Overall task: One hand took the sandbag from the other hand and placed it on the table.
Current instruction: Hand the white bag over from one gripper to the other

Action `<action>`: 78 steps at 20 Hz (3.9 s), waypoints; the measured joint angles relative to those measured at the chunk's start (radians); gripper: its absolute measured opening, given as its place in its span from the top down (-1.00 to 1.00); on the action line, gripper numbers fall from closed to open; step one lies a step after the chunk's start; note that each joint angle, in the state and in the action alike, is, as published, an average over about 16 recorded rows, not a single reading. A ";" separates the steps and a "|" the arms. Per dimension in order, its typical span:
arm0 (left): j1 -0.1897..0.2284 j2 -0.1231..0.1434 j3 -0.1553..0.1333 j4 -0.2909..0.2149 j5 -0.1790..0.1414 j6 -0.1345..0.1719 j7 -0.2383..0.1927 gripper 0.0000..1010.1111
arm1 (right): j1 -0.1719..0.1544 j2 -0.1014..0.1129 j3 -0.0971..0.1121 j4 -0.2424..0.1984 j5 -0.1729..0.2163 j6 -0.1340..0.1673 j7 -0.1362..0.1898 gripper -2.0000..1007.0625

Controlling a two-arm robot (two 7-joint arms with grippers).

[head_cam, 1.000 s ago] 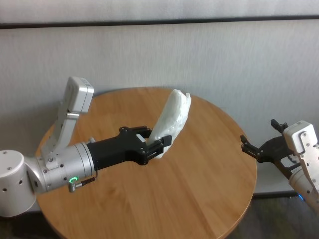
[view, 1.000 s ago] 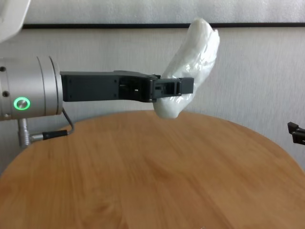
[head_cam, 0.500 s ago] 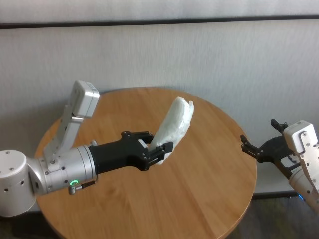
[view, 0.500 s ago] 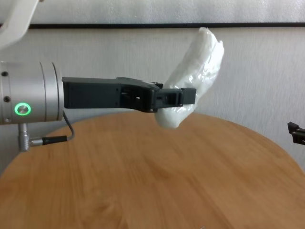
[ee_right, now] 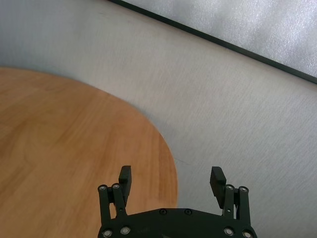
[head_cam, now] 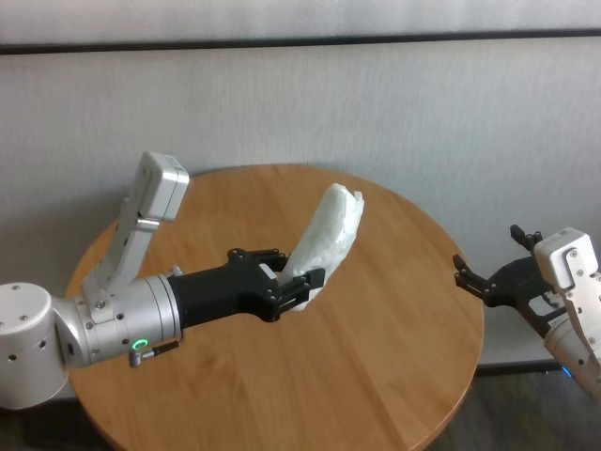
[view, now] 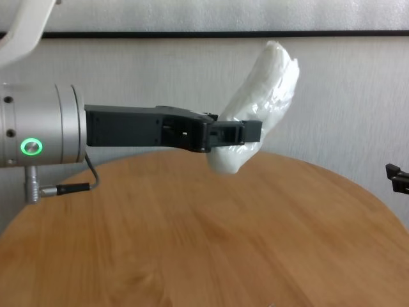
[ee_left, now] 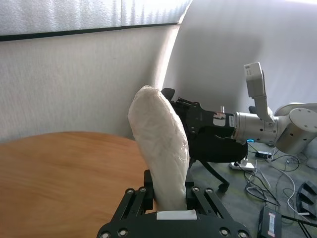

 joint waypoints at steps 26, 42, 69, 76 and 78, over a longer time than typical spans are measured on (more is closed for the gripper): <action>0.003 -0.004 -0.003 -0.002 -0.004 0.006 0.011 0.29 | 0.000 0.000 0.000 0.000 0.000 0.000 0.000 -0.99; 0.004 -0.003 -0.003 -0.002 -0.003 0.004 0.009 0.29 | 0.000 0.000 0.000 0.000 0.000 0.000 0.001 -0.99; 0.004 -0.003 -0.003 -0.002 -0.003 0.003 0.008 0.29 | -0.026 -0.019 0.062 -0.026 0.035 -0.028 0.111 -0.99; 0.004 -0.003 -0.003 -0.002 -0.003 0.003 0.008 0.29 | -0.039 -0.026 0.087 -0.043 0.059 -0.028 0.144 -0.99; 0.004 -0.003 -0.003 -0.002 -0.003 0.003 0.008 0.29 | -0.043 -0.028 0.093 -0.049 0.062 -0.026 0.150 -0.99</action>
